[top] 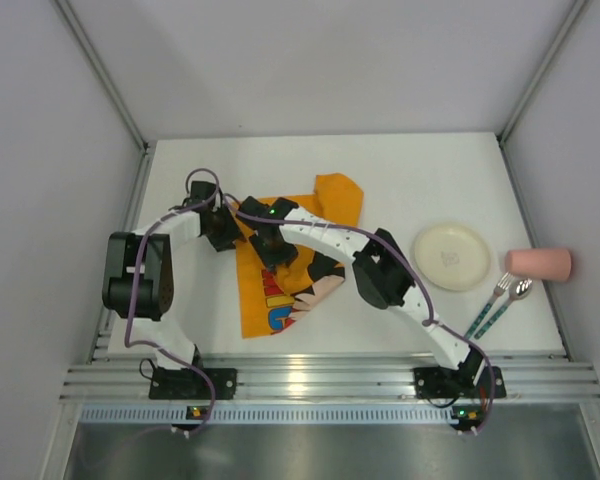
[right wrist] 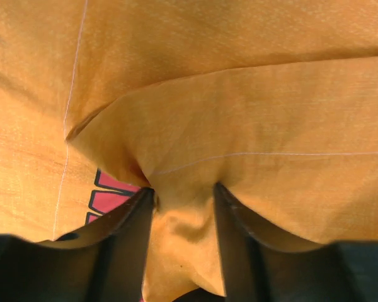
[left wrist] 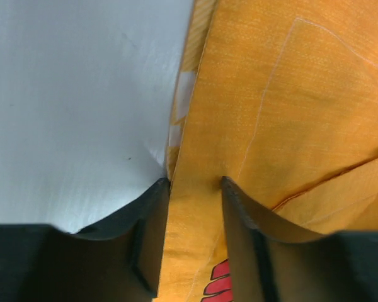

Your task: Set the dinner table for one person

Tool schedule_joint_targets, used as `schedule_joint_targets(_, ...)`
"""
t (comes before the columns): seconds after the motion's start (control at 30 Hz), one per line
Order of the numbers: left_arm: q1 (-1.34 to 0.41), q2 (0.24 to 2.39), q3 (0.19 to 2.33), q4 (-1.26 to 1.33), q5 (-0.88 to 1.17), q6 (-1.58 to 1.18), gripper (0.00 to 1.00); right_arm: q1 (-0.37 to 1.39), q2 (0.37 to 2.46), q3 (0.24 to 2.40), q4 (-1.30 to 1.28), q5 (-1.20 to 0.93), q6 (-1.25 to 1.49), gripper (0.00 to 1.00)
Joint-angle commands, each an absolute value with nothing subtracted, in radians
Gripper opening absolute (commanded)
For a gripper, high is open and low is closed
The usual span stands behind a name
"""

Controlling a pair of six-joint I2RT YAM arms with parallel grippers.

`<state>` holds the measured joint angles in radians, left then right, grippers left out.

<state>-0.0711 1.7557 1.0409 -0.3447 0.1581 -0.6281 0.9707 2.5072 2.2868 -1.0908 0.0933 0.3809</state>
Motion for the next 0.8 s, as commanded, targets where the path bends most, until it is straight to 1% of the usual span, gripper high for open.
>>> schedule_joint_targets(0.0,-0.087,1.802,1.057,-0.357,0.163,-0.611,0.42,0.968,2.571,2.27,-1.083,0.107,0.379,0.4)
schedule_joint_targets(0.03,-0.087,1.804,1.055,-0.357,0.163,-0.609,0.38,0.966,2.563,2.261,-1.075,0.11,0.382,0.37)
schedule_joint_targets(0.07,-0.087,1.805,1.054,-0.359,0.161,-0.607,0.33,0.966,2.554,2.238,-1.071,0.112,0.382,0.34)
schedule_joint_targets(0.1,-0.087,1.805,1.052,-0.357,0.161,-0.603,0.31,0.966,2.531,2.226,-1.065,0.113,0.38,0.29)
schedule_joint_targets(0.17,-0.087,1.809,1.048,-0.357,0.156,-0.597,0.24,0.966,2.505,2.203,-1.06,0.129,0.376,0.24)
schedule_joint_targets(0.2,-0.087,1.81,1.049,-0.359,0.156,-0.594,0.15,0.965,2.478,2.197,-1.061,0.132,0.374,0.22)
schedule_joint_targets(0.27,-0.087,1.816,1.051,-0.36,0.158,-0.592,0.06,0.962,2.441,2.175,-1.063,0.14,0.37,0.2)
schedule_joint_targets(0.3,-0.087,1.818,1.051,-0.36,0.156,-0.589,0.0,0.957,2.403,2.168,-1.065,0.144,0.37,0.2)
schedule_joint_targets(0.4,-0.087,1.824,1.057,-0.364,0.152,-0.583,0.0,0.947,2.321,2.145,-1.068,0.152,0.368,0.2)
schedule_joint_targets(0.5,-0.087,1.827,1.074,-0.379,0.129,-0.565,0.0,0.931,2.257,2.138,-1.075,0.153,0.37,0.22)
schedule_joint_targets(0.53,-0.087,1.83,1.083,-0.393,0.118,-0.558,0.0,0.924,2.243,2.137,-1.083,0.155,0.373,0.24)
schedule_joint_targets(0.6,-0.087,1.835,1.112,-0.408,0.097,-0.531,0.0,0.904,2.2,2.125,-1.085,0.147,0.377,0.41)
schedule_joint_targets(0.67,-0.087,1.845,1.138,-0.432,0.084,-0.516,0.0,0.888,2.175,2.091,-1.085,0.14,0.382,0.59)
schedule_joint_targets(0.7,-0.087,1.85,1.149,-0.44,0.077,-0.506,0.0,0.881,2.16,2.08,-1.085,0.14,0.379,0.79)
schedule_joint_targets(0.73,-0.087,1.858,1.17,-0.446,0.077,-0.503,0.0,0.874,2.155,2.069,-1.083,0.141,0.374,0.82)
schedule_joint_targets(0.77,-0.087,1.859,1.176,-0.448,0.08,-0.502,0.0,0.873,2.152,2.051,-1.081,0.14,0.373,0.83)
